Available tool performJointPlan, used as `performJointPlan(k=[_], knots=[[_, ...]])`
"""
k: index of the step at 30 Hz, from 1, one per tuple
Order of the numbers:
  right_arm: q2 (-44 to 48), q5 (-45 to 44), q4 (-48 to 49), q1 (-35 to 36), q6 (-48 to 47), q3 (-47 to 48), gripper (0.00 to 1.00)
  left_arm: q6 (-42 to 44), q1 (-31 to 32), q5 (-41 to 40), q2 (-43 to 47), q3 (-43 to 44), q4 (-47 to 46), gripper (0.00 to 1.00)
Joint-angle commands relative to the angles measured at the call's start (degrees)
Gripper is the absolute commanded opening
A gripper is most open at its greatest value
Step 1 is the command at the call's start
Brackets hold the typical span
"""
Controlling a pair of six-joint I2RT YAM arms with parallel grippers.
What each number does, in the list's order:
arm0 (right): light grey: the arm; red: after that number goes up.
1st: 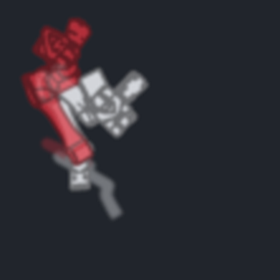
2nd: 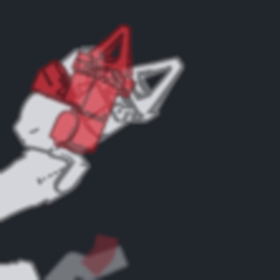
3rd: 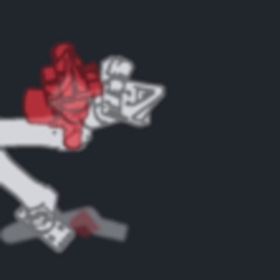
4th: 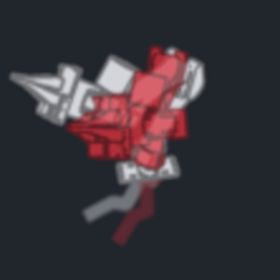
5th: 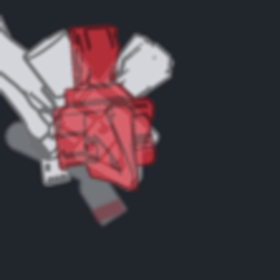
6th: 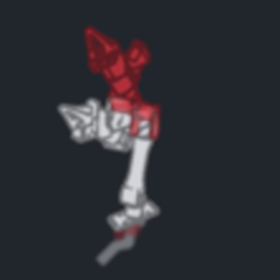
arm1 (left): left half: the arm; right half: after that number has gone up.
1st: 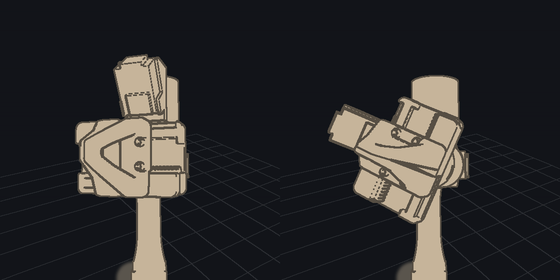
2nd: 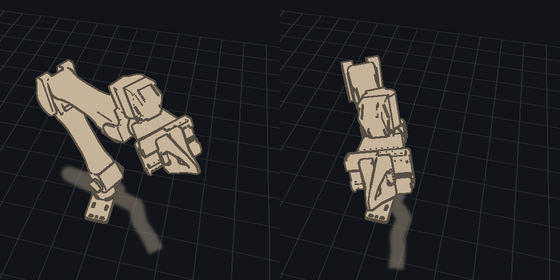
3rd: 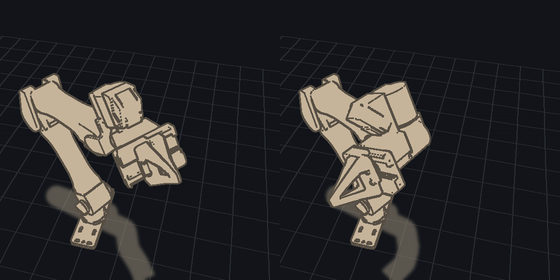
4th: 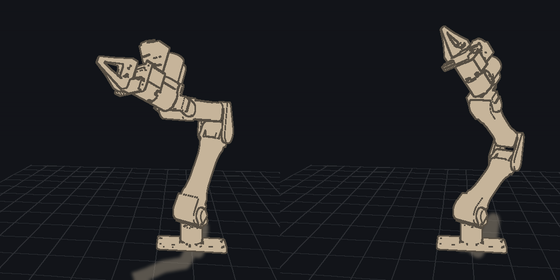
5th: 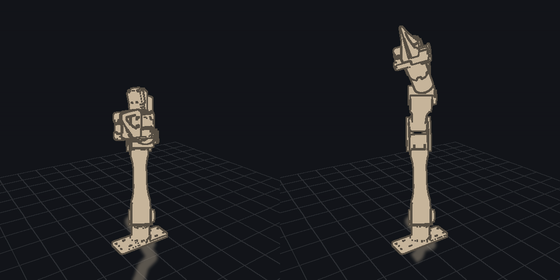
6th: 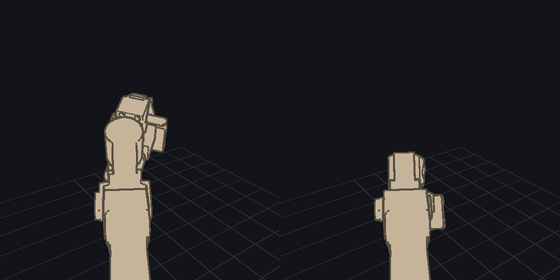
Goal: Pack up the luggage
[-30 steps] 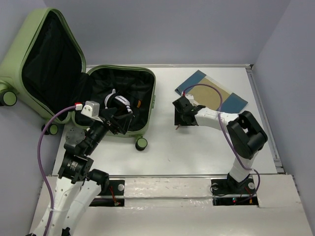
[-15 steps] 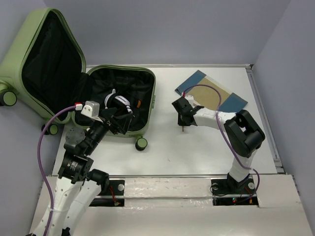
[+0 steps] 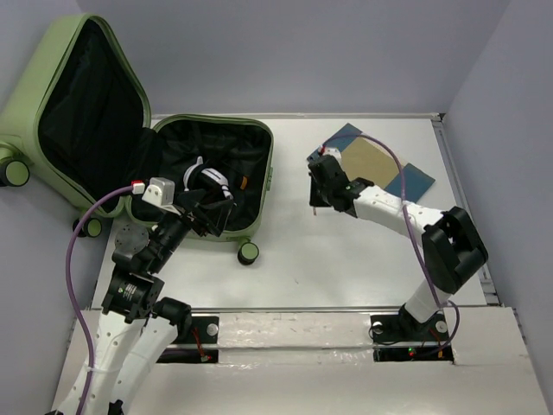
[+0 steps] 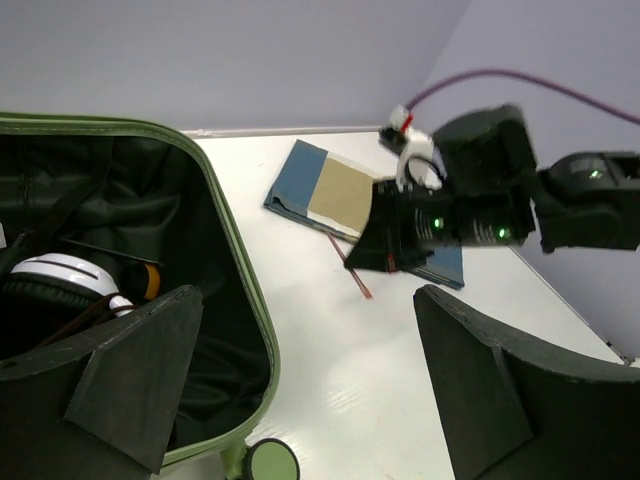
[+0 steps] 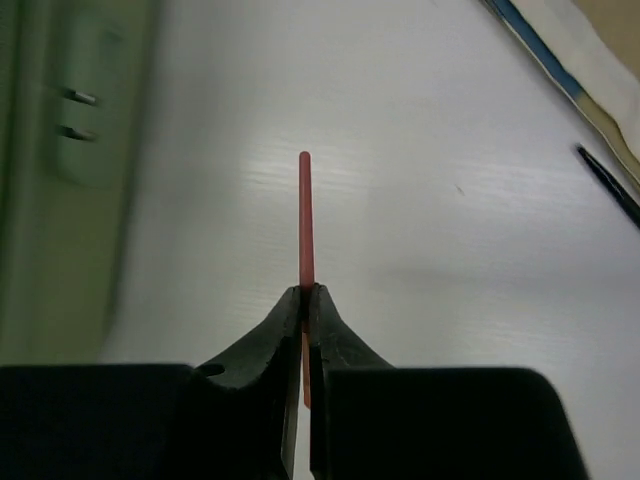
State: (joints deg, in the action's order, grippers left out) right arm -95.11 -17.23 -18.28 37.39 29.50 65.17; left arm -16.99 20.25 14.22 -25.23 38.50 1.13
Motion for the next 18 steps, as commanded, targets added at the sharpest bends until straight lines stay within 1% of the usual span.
performJointPlan(k=[1,2,3,4,5,6,7,8,9,10,11,13,14,15,16,17,18], knots=[[-0.15,10.62,7.30,2.34,-4.01,16.51,0.07,0.30,0.23,0.72,0.71,2.10,-2.36,0.99],[-1.73,12.47,7.21,3.04,-4.01,19.96,0.07,0.38,0.23,0.72,0.71,2.02,-2.36,0.99],[-5.31,14.40,7.04,3.04,-3.75,23.57,0.07,0.30,0.14,0.64,0.71,2.10,-2.36,0.99],[-7.44,17.81,6.95,3.91,-3.40,27.17,0.07,0.38,0.14,0.64,0.71,2.02,-2.36,0.99],[-9.63,19.94,7.03,4.62,-3.04,34.08,0.07,0.38,0.14,0.64,0.71,2.10,-2.36,0.99],[-14.53,23.27,6.16,4.63,-2.17,37.72,0.31,0.38,0.05,0.64,0.63,2.02,-2.36,0.99],[-16.93,24.34,5.20,4.63,-1.90,41.15,0.46,0.38,0.05,0.55,0.62,2.10,-2.36,0.99],[-20.69,24.35,1.36,4.63,-1.90,47.45,0.58,0.38,0.05,0.55,0.80,2.10,-2.36,0.99],[-21.77,23.05,-1.03,4.63,-3.03,49.60,0.68,0.47,0.05,0.55,0.71,2.10,-2.27,0.99],[-21.70,19.21,-2.36,4.63,-3.91,50.23,0.68,0.47,0.14,0.55,0.80,2.10,-2.27,0.99],[-20.91,17.78,-2.63,2.89,-4.44,46.84,0.68,0.47,0.23,0.55,0.89,2.10,-2.18,0.99],[-16.09,17.50,-2.28,-0.02,-3.92,41.12,0.65,0.47,0.49,0.55,1.33,2.28,-2.18,0.99],[-14.07,17.50,-1.94,-1.60,-4.09,37.70,0.61,0.56,0.75,0.55,1.50,2.37,-2.18,0.99],[-12.05,17.50,-1.58,-3.18,-4.53,33.92,0.57,0.65,0.93,0.46,1.59,2.37,-2.18,0.99],[-7.94,14.71,-1.58,-6.59,-6.01,26.49,0.49,0.65,1.19,0.20,1.94,2.37,-2.01,0.99],[-6.07,13.82,-1.67,-8.45,-6.81,22.76,0.43,0.73,1.37,0.11,2.12,2.46,-1.92,0.99],[-4.31,13.46,-2.02,-12.56,-8.39,19.16,0.31,0.73,1.81,0.02,2.21,2.46,-1.92,0.99]])
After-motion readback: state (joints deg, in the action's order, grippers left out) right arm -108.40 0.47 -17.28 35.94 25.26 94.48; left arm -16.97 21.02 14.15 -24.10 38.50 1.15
